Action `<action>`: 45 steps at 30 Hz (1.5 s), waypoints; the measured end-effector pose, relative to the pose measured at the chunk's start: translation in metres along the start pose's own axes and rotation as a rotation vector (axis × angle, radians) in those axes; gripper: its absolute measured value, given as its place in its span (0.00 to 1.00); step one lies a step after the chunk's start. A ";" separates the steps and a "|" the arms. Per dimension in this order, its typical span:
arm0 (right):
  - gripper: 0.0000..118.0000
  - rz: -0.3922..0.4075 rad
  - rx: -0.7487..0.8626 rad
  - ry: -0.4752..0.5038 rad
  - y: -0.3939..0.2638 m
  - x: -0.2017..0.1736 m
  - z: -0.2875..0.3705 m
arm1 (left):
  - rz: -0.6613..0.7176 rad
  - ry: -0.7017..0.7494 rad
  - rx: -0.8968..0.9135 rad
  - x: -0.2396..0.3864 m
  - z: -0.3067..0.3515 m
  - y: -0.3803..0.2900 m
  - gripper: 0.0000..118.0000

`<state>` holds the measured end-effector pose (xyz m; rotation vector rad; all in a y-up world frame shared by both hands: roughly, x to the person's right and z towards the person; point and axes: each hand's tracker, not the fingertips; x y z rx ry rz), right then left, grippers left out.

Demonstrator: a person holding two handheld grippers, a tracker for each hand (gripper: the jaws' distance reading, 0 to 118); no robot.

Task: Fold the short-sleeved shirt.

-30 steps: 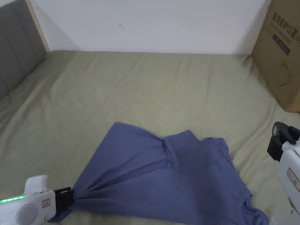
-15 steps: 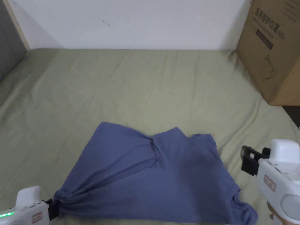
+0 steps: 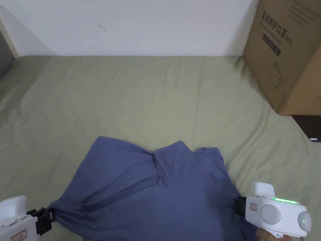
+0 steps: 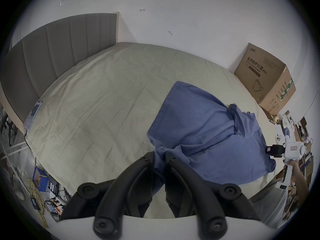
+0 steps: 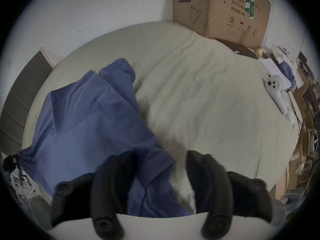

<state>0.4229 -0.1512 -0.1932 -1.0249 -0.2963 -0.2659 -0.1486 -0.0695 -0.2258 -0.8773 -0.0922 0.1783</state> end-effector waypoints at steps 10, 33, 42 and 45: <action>0.06 0.073 0.130 0.017 0.000 -0.019 0.040 | 0.011 -0.007 0.024 -0.001 0.005 0.008 0.09; 0.06 0.211 0.666 0.106 0.179 -0.053 0.208 | -0.022 -0.071 0.442 0.038 0.092 0.223 0.09; 0.06 0.216 0.792 0.124 0.297 -0.076 0.237 | -0.024 -0.055 0.544 0.067 0.089 0.353 0.09; 0.06 0.212 0.820 0.129 0.327 -0.087 0.231 | -0.028 -0.027 0.581 0.077 0.074 0.384 0.09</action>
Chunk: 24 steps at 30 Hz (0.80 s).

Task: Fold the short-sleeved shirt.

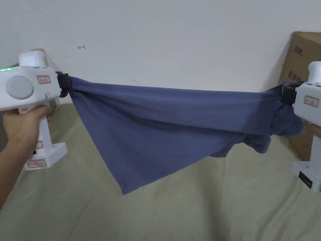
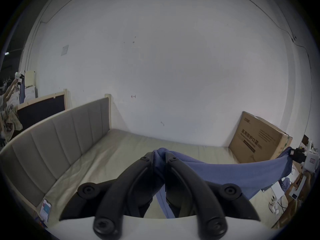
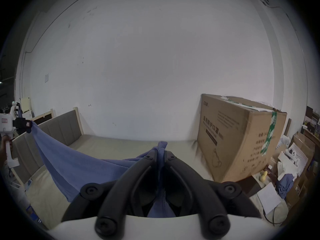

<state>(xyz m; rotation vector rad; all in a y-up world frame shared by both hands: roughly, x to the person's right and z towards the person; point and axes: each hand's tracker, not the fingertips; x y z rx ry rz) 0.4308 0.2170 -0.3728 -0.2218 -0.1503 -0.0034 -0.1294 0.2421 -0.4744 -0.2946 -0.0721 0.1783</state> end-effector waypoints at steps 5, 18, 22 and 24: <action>0.06 -0.015 0.025 -0.014 -0.006 -0.004 -0.051 | 0.007 0.020 0.037 0.005 -0.048 0.004 0.09; 0.06 -0.005 -0.241 -0.060 -0.177 -0.014 -0.130 | -0.073 0.056 -0.187 -0.025 -0.127 -0.164 0.09; 0.06 -0.043 -0.404 -0.061 -0.255 -0.014 -0.106 | -0.045 0.072 -0.323 -0.046 -0.101 -0.242 0.09; 0.06 -0.068 -0.500 -0.062 -0.291 -0.011 -0.086 | -0.029 0.079 -0.407 -0.066 -0.088 -0.279 0.08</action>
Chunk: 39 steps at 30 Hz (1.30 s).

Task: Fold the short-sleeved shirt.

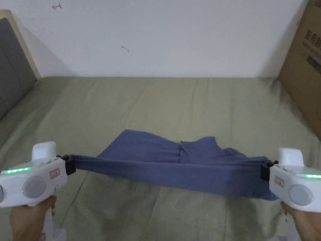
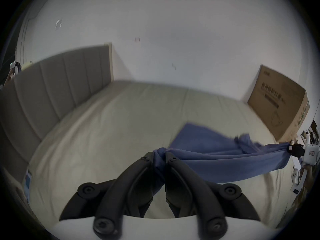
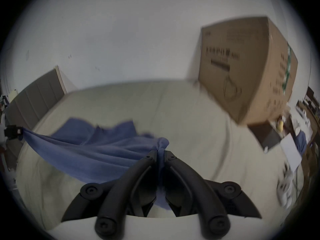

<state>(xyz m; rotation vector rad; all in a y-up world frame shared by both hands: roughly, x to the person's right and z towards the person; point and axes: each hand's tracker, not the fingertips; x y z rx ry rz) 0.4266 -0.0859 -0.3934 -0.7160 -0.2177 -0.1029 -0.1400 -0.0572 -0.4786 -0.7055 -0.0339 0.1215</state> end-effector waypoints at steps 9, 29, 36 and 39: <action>0.06 -0.100 -0.204 0.034 -0.134 0.020 0.062 | 0.038 0.046 -0.163 -0.037 0.065 -0.120 0.08; 0.01 -0.140 -0.291 0.058 -0.211 0.022 0.144 | 0.170 0.141 -0.206 -0.104 0.152 -0.198 0.02; 0.40 -0.135 -0.075 0.084 -0.159 0.023 0.186 | 0.202 -0.041 -0.079 -0.076 0.167 -0.150 0.21; 0.82 -0.143 0.051 0.085 -0.126 0.020 0.213 | 0.236 -0.123 0.016 -0.056 0.186 -0.126 0.76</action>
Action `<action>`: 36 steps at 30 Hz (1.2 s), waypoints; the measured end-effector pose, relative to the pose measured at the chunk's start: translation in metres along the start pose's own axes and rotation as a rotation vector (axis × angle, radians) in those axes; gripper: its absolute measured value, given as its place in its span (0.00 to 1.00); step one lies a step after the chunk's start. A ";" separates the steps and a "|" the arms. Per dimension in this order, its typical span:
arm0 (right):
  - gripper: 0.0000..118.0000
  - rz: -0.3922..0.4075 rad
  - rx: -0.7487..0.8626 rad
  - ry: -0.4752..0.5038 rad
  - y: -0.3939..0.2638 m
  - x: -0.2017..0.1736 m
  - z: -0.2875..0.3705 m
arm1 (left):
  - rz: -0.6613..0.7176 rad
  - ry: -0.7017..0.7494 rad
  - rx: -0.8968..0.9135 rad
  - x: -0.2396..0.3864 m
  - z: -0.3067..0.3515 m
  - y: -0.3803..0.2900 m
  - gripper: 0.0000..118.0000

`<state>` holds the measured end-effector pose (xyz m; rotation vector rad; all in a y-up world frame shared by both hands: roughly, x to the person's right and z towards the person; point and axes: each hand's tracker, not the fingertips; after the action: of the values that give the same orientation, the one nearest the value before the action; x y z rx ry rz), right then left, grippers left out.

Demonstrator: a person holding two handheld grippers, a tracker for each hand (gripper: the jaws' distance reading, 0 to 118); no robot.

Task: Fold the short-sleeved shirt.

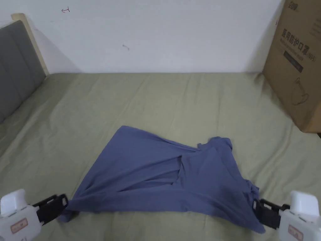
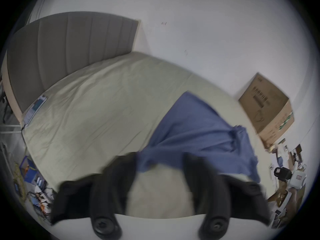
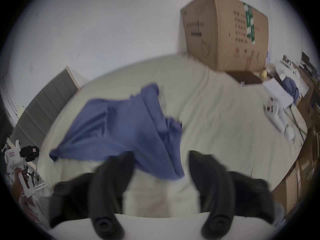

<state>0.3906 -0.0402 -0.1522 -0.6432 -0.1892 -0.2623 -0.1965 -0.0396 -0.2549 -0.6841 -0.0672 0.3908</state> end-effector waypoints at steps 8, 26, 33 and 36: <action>0.97 0.056 0.372 0.051 0.071 -0.035 0.085 | -0.122 -0.130 0.232 0.087 0.062 0.040 0.86; 0.00 0.187 0.620 -0.116 0.067 -0.076 0.134 | -0.240 -0.183 0.459 0.138 0.090 0.035 0.00; 0.00 0.199 0.596 -0.117 0.065 -0.078 0.129 | -0.270 -0.133 0.429 0.128 0.084 0.035 0.00; 0.00 0.196 0.589 -0.111 0.065 -0.076 0.127 | -0.270 -0.096 0.344 0.116 0.072 0.037 0.00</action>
<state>0.3257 0.1013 -0.1090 -0.0884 -0.2935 0.0247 -0.1154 0.0734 -0.2301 -0.3104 -0.1776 0.1679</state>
